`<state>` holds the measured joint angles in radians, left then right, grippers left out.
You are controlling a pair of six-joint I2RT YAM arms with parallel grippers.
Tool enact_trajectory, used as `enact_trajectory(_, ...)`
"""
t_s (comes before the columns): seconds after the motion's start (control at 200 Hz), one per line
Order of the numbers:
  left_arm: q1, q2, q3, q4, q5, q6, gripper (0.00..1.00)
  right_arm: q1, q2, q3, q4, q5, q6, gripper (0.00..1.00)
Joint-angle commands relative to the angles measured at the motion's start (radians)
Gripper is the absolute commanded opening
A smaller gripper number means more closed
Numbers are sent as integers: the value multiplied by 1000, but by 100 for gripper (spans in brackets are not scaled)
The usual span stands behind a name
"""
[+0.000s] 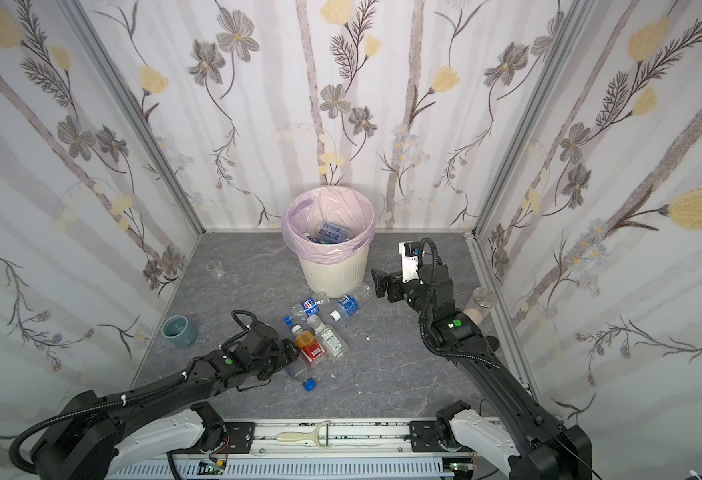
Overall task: Throw the plastic bottles in the bin
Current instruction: 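Draw the right gripper back while the left gripper grasps a clear unlabelled bottle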
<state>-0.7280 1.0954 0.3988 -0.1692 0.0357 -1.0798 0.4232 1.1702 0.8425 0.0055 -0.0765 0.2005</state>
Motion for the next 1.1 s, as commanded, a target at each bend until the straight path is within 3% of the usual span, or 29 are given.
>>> enact_trajectory(0.0, -6, 20, -3, 27, -21, 12, 74, -3, -9, -8, 35, 3, -1, 98)
enact_trajectory(0.195, -6, -12, -48, 13, -47, 20, 62, -4, -19, -24, 28, 11, -3, 98)
enact_trajectory(0.42, -6, -16, -45, -36, -74, 57, 56, -4, -11, -34, 25, 9, -3, 98)
enact_trajectory(0.615, -6, -22, -3, -95, -108, 108, 43, -4, -17, -48, 22, 12, -1, 98)
enact_trajectory(1.094, -3, -283, 152, -176, -227, 248, 40, -4, -54, -82, -7, 18, 7, 97)
